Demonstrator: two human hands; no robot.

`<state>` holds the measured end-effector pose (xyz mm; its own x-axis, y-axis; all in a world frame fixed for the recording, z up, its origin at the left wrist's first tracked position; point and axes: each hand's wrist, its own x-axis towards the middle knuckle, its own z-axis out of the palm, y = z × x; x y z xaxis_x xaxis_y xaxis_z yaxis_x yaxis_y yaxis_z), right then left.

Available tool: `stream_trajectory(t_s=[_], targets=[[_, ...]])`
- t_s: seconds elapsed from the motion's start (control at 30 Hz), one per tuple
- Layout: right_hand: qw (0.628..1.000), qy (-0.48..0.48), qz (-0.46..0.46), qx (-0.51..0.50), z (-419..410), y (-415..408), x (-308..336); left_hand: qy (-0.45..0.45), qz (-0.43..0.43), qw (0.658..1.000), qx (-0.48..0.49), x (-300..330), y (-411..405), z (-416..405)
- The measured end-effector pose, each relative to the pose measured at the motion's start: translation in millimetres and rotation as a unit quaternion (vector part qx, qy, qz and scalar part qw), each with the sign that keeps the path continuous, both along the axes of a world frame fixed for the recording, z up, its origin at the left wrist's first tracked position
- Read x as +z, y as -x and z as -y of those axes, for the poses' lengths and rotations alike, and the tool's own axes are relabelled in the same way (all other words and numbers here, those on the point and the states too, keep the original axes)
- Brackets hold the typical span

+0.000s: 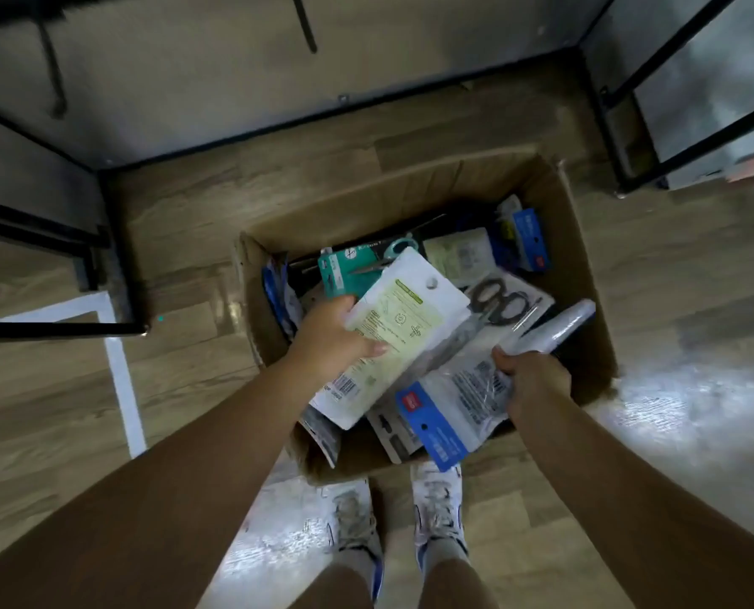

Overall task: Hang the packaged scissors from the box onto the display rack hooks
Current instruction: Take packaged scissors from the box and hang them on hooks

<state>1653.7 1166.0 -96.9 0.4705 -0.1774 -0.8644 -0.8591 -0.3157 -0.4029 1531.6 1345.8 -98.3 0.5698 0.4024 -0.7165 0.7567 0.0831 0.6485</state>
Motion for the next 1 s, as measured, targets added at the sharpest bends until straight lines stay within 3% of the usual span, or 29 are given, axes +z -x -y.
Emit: stream_trajectory(t_s=[0.2,0.37,0.6,0.8,1.0], targets=[[0.989,-0.117,0.065,0.055,-0.2,-18.4,145.0,0.109,0.06,0.984,0.13,141.0,-7.3,8.3],[0.959,-0.193,0.137,0.154,2.0,-31.8,290.8,0.169,0.123,0.968,0.138,283.7,-11.6,10.9],[0.869,-0.328,0.218,0.299,-9.3,-29.7,485.0,0.081,0.201,0.97,0.114,474.5,-9.8,17.3],[0.806,-0.399,0.236,0.367,-23.3,-22.5,585.3,0.067,0.304,0.942,0.122,587.1,16.5,13.6],[0.812,-0.32,0.27,0.407,-48.0,-15.0,639.5,0.006,0.334,0.921,0.199,647.6,56.2,9.4]])
